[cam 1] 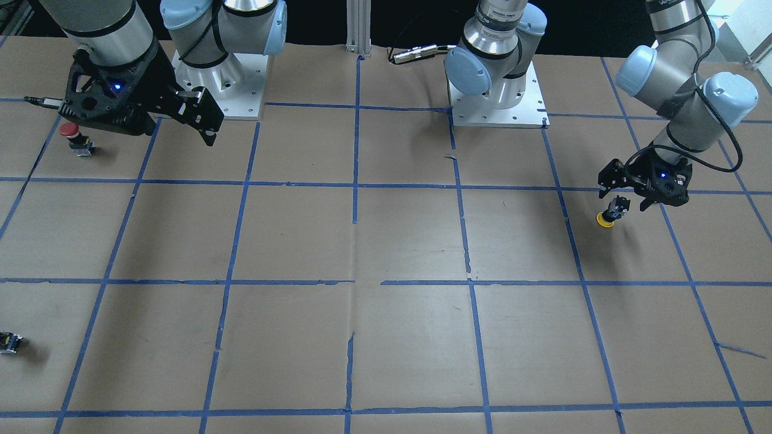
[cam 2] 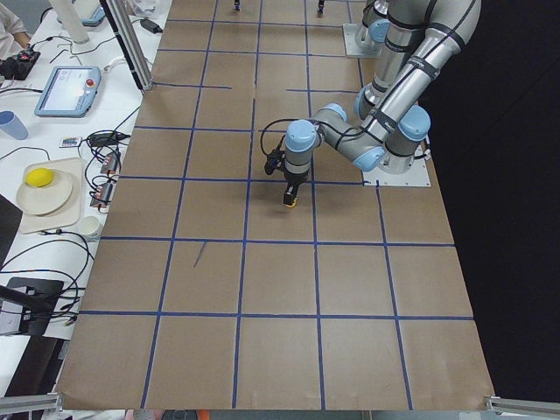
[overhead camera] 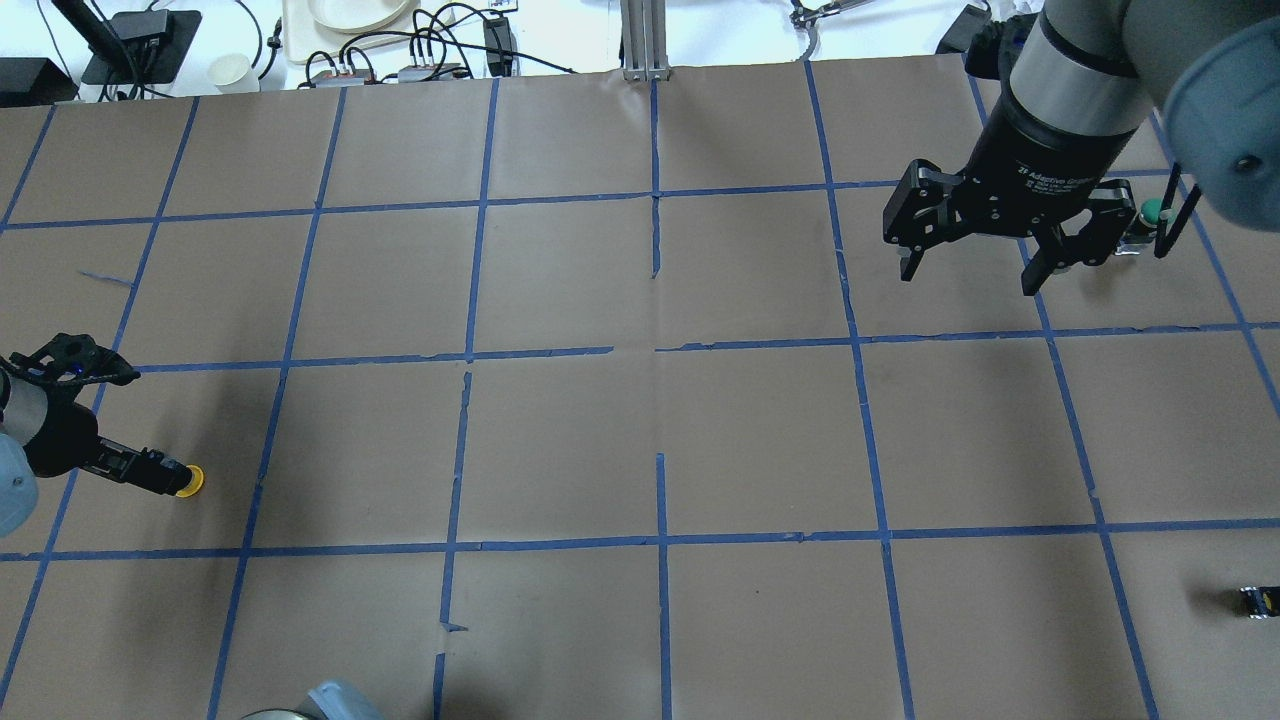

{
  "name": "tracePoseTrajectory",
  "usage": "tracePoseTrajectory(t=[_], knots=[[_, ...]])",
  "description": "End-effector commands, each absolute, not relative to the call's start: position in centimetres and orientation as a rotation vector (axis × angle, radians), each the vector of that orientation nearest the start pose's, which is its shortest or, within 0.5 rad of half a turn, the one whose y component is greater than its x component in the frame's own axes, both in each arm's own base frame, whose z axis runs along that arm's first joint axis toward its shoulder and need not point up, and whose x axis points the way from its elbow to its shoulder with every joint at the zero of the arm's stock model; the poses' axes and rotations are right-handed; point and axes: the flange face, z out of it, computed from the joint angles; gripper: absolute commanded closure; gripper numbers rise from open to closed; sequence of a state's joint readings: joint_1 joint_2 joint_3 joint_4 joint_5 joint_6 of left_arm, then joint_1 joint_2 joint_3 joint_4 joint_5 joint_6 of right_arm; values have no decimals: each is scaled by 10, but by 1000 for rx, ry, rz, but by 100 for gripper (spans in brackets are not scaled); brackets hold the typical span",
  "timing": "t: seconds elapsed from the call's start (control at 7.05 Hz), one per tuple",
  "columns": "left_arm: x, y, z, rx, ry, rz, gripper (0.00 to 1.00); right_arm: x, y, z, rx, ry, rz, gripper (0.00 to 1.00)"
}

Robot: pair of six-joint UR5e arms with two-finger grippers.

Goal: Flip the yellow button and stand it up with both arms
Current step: 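Close the left gripper on the yellow button's base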

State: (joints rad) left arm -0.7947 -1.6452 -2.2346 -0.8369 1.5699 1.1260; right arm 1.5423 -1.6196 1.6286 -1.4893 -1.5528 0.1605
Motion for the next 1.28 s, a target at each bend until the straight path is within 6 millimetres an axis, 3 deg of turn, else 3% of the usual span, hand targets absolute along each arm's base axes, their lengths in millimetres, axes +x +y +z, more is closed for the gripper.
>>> tracePoseTrajectory(t=[0.0, 0.28, 0.57, 0.99, 1.14], knots=[[196, -397, 220, 566, 3092, -1, 15, 123, -466, 479, 295, 3106, 127, 0], [192, -400, 222, 586, 3084, -6, 27, 124, -455, 492, 298, 3107, 103, 0], [188, -401, 222, 622, 3078, -1, 30, 125, -454, 493, 295, 3104, 96, 0], [188, -399, 221, 616, 3074, 17, 69, 126, -452, 493, 290, 3103, 84, 0], [188, -400, 225, 650, 3060, 5, 74, 126, -453, 491, 290, 3102, 87, 0]])
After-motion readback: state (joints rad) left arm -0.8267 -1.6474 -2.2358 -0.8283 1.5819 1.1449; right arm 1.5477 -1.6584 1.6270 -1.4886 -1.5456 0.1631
